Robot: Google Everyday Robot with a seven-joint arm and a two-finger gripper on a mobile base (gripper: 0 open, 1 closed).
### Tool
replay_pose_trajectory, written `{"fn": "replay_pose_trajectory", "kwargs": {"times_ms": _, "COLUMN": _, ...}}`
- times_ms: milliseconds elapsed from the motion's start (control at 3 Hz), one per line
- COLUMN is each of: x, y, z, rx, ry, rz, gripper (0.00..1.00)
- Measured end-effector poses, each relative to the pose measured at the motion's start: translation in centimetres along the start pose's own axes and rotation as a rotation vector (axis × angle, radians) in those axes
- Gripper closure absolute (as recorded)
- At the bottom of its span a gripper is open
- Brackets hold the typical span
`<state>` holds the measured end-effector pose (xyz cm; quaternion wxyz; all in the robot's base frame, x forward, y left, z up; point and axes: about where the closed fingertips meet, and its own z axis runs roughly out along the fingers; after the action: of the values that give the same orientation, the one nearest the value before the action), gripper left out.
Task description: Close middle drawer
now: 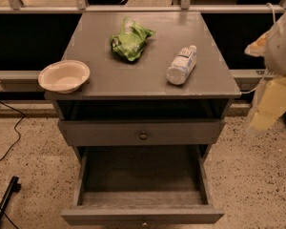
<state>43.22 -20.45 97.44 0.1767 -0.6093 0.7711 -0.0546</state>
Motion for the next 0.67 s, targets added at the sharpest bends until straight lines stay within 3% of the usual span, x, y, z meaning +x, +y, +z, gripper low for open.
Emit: {"fn": "replay_pose_trajectory", "kwargs": {"times_ms": 667, "x": -3.0, "y": 8.0, "z": 8.1, "rx": -0.007, "ry": -0.106, "rz": -0.08, "gripper": 0.0}}
